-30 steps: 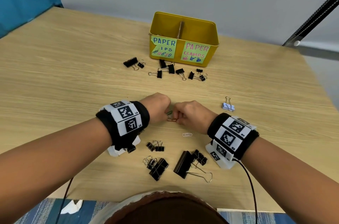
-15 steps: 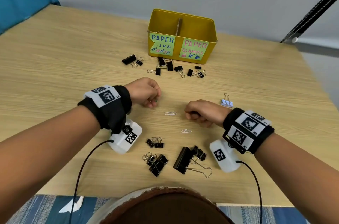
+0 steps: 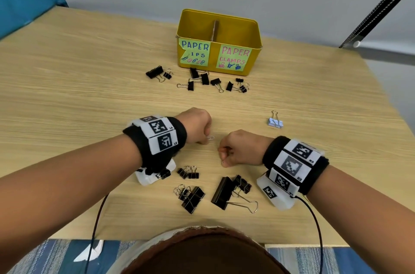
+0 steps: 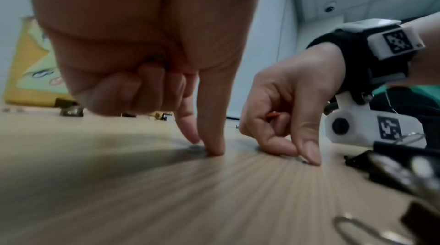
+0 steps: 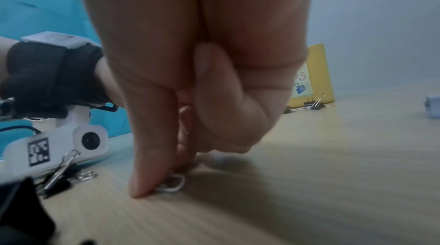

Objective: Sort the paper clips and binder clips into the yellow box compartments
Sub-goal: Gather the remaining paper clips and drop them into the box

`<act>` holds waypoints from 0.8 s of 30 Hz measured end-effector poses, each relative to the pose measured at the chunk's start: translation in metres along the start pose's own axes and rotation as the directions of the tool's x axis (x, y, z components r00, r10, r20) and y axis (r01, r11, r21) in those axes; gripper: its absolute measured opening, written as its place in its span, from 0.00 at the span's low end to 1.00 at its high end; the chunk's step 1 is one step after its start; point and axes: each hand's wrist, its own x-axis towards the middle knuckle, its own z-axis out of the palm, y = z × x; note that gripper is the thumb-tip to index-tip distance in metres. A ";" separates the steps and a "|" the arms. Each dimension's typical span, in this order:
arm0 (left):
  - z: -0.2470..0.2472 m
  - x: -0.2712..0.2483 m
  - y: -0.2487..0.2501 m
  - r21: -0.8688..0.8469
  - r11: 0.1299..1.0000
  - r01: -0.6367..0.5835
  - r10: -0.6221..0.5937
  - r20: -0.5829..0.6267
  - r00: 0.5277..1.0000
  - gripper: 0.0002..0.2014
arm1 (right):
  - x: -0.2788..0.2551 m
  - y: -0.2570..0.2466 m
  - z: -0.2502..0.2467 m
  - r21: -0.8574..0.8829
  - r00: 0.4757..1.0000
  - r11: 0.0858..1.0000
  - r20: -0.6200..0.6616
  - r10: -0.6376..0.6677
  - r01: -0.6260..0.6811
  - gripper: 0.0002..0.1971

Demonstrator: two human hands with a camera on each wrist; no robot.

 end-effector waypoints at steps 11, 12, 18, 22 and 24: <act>-0.037 0.010 -0.004 0.133 0.991 -0.030 0.039 -0.058 0.998 0.21 | 0.018 0.019 -0.058 0.914 0.975 0.397 -0.004 0.220 -0.086 0.12; -0.053 0.016 -0.006 0.029 0.999 -0.015 0.019 -0.126 0.992 0.20 | 0.021 0.018 -0.072 0.942 0.976 0.332 -0.024 0.216 -0.051 0.13; -0.134 0.052 -0.022 -0.851 0.525 -0.022 -0.270 -0.191 0.944 0.17 | 0.059 -0.003 -0.160 0.950 0.935 0.249 -0.250 0.253 0.187 0.08; -0.169 0.076 -0.028 -0.886 0.462 -0.036 -0.290 -0.189 0.938 0.12 | 0.091 -0.019 -0.205 0.925 0.901 0.276 -0.336 0.274 0.261 0.13; -0.178 0.085 -0.030 -0.919 0.391 -0.044 -0.264 -0.158 0.951 0.08 | 0.109 -0.023 -0.219 0.934 0.893 0.261 -0.320 0.315 0.243 0.14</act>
